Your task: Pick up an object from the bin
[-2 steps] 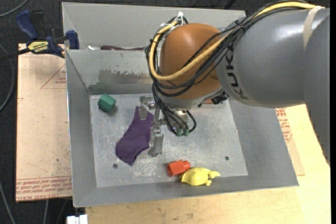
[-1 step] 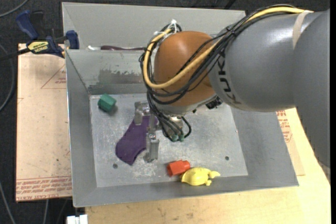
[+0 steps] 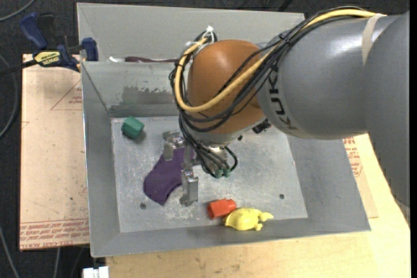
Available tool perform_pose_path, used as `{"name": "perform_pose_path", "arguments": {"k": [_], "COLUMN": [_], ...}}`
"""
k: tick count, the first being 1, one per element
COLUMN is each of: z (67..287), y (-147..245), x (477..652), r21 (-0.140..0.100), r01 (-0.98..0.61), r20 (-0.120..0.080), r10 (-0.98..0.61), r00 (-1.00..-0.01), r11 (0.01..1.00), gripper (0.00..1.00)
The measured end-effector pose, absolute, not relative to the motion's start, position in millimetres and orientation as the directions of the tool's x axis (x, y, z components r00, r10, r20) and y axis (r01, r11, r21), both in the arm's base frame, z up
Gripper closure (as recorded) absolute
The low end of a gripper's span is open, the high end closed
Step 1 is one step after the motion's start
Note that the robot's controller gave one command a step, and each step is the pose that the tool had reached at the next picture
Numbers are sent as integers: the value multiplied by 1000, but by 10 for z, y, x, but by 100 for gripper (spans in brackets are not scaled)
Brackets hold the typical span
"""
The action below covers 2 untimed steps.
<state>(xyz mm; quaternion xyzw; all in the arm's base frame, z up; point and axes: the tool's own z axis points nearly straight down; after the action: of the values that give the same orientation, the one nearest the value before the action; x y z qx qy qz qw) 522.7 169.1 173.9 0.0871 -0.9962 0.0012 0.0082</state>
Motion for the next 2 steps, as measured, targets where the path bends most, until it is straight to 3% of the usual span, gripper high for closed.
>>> {"name": "perform_pose_path", "arguments": {"k": [1, 2], "z": [1826, 1175], "y": [1705, 1623], "x": [5236, 5337], "r21": [1, 2], "r01": [-273, -391], "r20": [-21, 1], "r10": [-273, -391], "r00": [-962, -921], "r11": [962, 921], "gripper": [0, 0]}}
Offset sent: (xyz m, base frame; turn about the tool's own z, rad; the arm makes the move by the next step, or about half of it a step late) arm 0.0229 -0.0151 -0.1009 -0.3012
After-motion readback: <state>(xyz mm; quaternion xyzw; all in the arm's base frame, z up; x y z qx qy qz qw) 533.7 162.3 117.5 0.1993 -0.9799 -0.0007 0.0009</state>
